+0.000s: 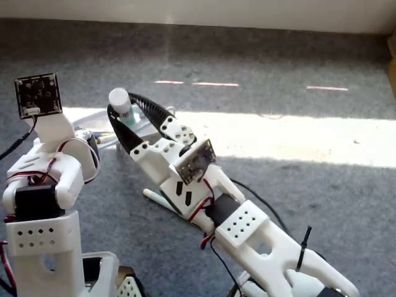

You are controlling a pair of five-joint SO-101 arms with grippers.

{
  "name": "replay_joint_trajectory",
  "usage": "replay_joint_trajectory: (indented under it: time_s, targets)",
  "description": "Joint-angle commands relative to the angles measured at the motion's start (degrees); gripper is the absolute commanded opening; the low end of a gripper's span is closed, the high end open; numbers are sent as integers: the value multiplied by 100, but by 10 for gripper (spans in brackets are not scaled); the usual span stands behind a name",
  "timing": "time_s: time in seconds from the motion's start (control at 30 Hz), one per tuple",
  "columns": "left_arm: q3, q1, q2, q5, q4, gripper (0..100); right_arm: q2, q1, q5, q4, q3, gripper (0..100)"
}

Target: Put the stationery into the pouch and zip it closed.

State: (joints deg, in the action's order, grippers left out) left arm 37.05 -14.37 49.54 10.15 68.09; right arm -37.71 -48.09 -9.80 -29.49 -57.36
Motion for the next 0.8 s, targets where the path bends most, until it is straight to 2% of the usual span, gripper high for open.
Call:
replay_joint_trajectory:
  time_s: [0.0,0.33,0.4,0.6,0.77]
  targets:
    - [127,31,-92,26,-35,8,40,119,53,-163,347,5]
    - [127,31,-92,26,-35,8,40,215,18,-110,338,6]
    - [127,31,-92,26,-35,8,22,215,44,154,374,8]
    - [127,31,-92,26,-35,8,22,224,53,523,365,158]
    - [127,31,-92,26,-35,8,-497,198,53,532,338,173]
